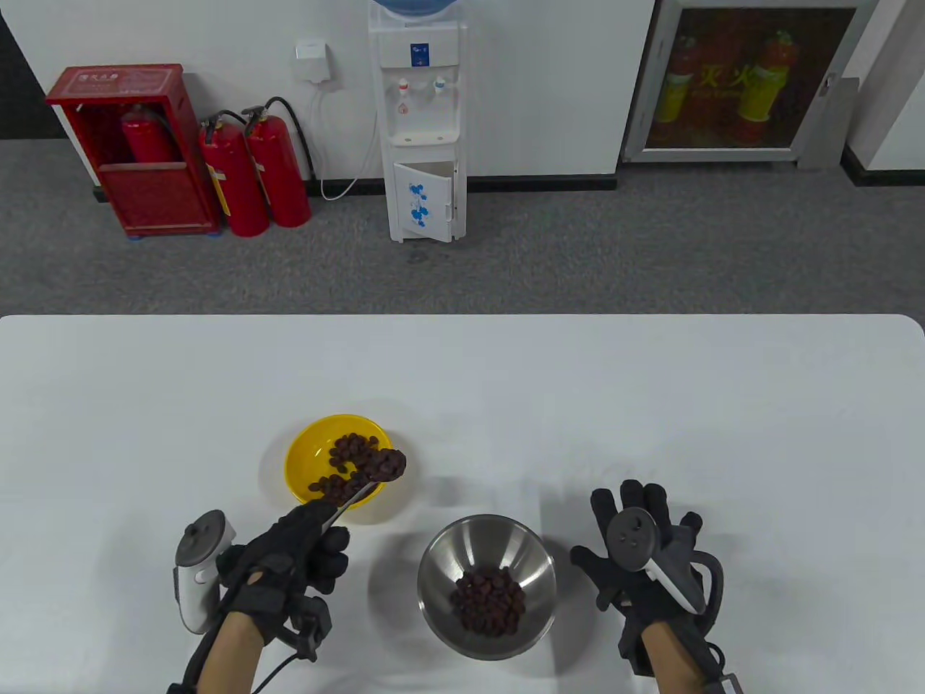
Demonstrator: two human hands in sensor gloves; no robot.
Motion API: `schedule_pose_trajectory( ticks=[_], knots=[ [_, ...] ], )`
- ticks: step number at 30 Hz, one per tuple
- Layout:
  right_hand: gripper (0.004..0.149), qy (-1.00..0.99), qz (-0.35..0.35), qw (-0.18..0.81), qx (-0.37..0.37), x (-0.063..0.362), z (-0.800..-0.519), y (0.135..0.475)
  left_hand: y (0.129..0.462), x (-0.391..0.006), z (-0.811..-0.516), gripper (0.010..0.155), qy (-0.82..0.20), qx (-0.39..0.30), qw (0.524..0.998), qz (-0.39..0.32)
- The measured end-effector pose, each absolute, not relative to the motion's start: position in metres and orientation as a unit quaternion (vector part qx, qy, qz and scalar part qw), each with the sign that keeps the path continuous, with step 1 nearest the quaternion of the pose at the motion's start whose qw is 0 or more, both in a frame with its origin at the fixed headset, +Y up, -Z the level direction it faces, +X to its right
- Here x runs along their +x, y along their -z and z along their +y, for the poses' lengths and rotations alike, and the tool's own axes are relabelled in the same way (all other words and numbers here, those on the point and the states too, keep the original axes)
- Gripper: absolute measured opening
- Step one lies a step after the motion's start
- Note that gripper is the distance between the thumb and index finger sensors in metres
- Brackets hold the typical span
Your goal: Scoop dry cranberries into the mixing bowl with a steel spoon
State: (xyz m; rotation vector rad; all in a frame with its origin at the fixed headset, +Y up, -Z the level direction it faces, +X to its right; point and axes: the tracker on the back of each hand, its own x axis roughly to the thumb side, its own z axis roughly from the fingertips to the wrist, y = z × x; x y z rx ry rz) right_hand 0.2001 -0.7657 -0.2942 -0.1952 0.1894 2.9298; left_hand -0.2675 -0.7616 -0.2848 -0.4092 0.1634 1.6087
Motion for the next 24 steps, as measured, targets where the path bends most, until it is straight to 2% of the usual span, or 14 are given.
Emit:
schedule_pose_trajectory(
  ticks=[12,24],
  knots=[
    [0.084,-0.991,0.065,0.100,-0.066,0.200,-0.766,0.294,0.277,-0.229,-0.747,0.050,-0.689,-0.223,0.690,-0.001],
    [0.083,-0.990,0.068,0.102,-0.066,0.201,-0.766,0.294,0.274,-0.217,-0.743,0.050,-0.654,-0.221,0.723,-0.023]
  ],
)
